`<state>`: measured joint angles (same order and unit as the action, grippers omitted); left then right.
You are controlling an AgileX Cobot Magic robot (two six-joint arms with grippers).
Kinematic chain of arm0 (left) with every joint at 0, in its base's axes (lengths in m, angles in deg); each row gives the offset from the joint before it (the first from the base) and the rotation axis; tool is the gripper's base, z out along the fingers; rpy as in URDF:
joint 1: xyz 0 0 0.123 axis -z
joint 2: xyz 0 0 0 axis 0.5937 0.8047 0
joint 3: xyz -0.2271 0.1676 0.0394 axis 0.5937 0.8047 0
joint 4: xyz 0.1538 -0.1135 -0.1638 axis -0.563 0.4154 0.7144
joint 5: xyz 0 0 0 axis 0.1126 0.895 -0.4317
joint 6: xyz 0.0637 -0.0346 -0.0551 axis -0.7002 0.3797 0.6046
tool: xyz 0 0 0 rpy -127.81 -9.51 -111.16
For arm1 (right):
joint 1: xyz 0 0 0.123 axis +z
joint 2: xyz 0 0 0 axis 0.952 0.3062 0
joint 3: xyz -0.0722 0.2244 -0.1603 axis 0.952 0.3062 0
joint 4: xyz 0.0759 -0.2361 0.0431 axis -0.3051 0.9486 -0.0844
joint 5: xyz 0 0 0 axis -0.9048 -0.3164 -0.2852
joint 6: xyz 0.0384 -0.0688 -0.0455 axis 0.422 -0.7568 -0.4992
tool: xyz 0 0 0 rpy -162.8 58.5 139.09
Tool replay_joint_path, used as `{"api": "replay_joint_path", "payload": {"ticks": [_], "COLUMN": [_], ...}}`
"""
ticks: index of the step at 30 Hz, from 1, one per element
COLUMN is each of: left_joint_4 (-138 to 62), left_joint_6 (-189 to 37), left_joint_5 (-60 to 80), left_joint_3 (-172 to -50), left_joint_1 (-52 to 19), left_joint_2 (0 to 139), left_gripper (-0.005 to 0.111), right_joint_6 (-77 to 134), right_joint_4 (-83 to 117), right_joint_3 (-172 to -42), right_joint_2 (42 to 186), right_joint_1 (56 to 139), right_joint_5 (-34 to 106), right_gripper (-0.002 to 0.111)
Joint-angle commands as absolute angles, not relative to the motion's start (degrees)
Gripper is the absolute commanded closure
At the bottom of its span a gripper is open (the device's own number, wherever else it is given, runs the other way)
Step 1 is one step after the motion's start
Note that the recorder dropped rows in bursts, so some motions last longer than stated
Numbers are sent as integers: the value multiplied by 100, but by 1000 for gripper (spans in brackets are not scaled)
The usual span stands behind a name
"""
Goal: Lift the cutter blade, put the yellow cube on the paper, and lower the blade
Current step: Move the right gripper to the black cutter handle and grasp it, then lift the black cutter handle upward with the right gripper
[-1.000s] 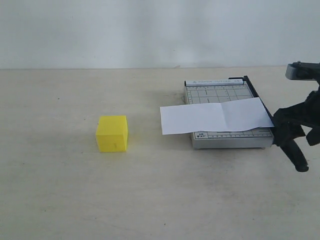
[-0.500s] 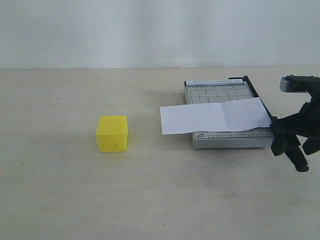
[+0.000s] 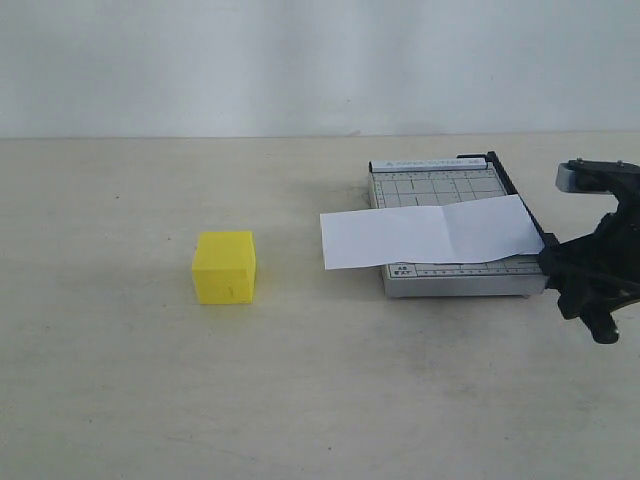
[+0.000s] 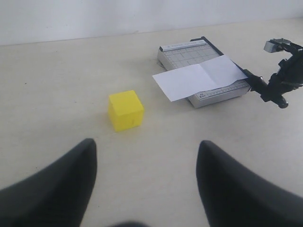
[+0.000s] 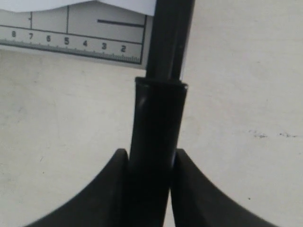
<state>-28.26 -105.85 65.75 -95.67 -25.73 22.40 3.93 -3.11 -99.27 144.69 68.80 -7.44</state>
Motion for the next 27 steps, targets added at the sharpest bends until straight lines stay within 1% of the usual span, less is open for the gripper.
{"api": "replay_joint_path", "payload": {"ticks": [1,8,27], "left_joint_4": [-2801,-2801,-2801], "left_joint_6": [-10621,-10621,-10668], "left_joint_5": [6553,6553,6553], "left_joint_3": [-9567,-9567,-9567], "left_joint_1": [-2526,-2526,-2526], "left_joint_2": [2261,2261,2261], "left_gripper": [48,48,48], "right_joint_6": [233,233,233], "right_joint_4": [-250,-304,-459], "right_joint_3": [-9947,-9947,-9947], "right_joint_2": [14469,14390,13631], "right_joint_1": [6887,6887,6887], "right_joint_5": [-877,-887,-752], "right_gripper": [108,108,108]}}
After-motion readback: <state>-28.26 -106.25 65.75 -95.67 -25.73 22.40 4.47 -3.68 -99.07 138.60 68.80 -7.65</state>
